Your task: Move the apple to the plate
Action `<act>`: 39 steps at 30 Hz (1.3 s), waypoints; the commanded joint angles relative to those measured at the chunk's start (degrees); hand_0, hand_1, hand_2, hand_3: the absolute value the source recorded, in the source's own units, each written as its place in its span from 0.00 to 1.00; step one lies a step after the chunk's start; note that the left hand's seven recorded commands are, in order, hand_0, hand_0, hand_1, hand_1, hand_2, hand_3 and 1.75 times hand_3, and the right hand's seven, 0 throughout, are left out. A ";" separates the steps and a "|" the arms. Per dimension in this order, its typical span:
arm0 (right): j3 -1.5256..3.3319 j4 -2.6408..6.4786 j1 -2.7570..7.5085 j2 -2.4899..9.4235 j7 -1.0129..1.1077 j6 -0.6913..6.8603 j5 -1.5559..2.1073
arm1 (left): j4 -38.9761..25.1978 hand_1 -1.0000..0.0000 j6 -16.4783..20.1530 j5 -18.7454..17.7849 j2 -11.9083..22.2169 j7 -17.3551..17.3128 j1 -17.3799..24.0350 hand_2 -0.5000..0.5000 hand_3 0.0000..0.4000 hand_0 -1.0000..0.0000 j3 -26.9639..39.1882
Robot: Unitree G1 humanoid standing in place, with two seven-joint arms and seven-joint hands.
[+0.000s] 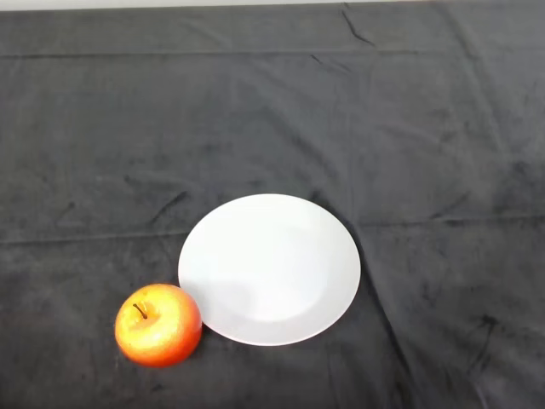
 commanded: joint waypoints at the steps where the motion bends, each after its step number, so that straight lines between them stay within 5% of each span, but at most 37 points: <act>1: -1.02 -0.97 -1.41 -1.35 0.32 -0.40 0.69 | -0.81 1.00 -0.77 0.43 3.57 -0.59 0.71 0.50 0.00 1.00 -1.33; 21: -1.03 -0.93 -1.43 -1.37 0.33 -0.40 0.70 | -1.16 1.00 -3.20 0.27 6.24 -3.87 -1.31 0.50 0.00 1.00 -1.17; 39: -1.04 -0.90 -1.44 -1.38 0.35 -0.41 0.70 | -0.85 1.00 -7.25 0.12 7.57 -13.23 -2.76 0.50 0.00 1.00 -2.63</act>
